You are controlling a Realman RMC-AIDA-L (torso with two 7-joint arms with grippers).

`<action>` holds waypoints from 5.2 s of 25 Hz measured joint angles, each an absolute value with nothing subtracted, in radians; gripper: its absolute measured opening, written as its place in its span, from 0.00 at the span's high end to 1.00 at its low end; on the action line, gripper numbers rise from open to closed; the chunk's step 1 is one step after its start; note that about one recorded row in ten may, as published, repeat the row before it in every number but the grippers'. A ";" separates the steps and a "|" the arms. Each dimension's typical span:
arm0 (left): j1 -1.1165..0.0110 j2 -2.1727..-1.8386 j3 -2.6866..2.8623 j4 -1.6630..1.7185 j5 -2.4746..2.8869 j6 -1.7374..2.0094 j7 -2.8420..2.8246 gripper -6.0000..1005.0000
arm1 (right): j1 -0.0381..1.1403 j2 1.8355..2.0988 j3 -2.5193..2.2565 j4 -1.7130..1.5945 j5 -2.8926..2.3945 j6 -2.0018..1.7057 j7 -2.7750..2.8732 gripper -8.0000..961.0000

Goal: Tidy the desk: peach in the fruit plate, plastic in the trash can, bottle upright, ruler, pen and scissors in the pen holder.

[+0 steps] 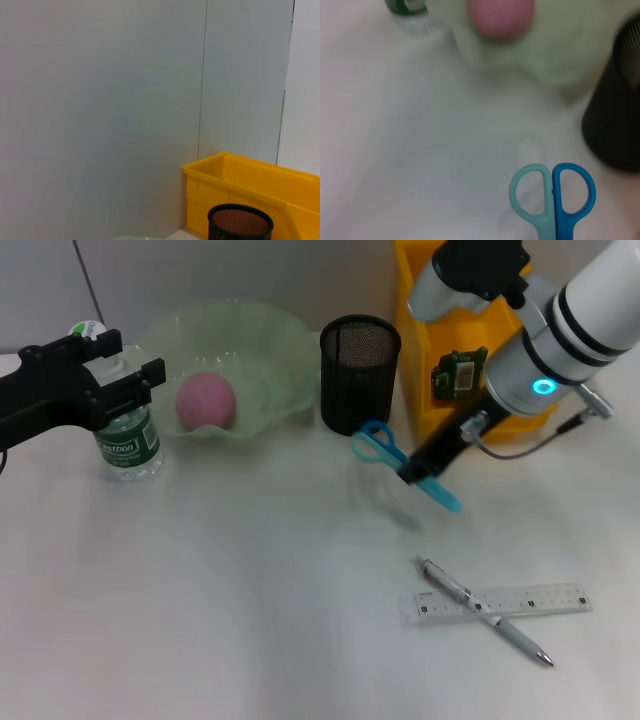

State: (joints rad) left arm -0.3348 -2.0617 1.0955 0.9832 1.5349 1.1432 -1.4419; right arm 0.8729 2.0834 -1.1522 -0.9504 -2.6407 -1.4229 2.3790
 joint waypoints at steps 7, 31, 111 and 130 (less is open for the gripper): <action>-0.337 -2.062 1.095 0.980 1.535 1.141 -1.442 0.34 | 0.818 2.085 -1.260 -1.028 -2.530 -1.232 2.354 0.77; -0.327 -2.062 1.094 0.979 1.537 1.141 -1.427 0.34 | 0.545 2.086 -1.478 -1.178 -2.156 -0.630 2.159 0.76; -0.339 -2.062 1.073 0.963 1.535 1.142 -1.402 0.34 | 0.411 2.080 -1.297 -1.388 -1.899 -1.071 1.935 0.56; -0.345 -2.066 1.070 0.963 1.534 1.143 -1.412 0.34 | 0.602 2.042 -1.114 -1.224 -2.207 -1.384 2.234 0.52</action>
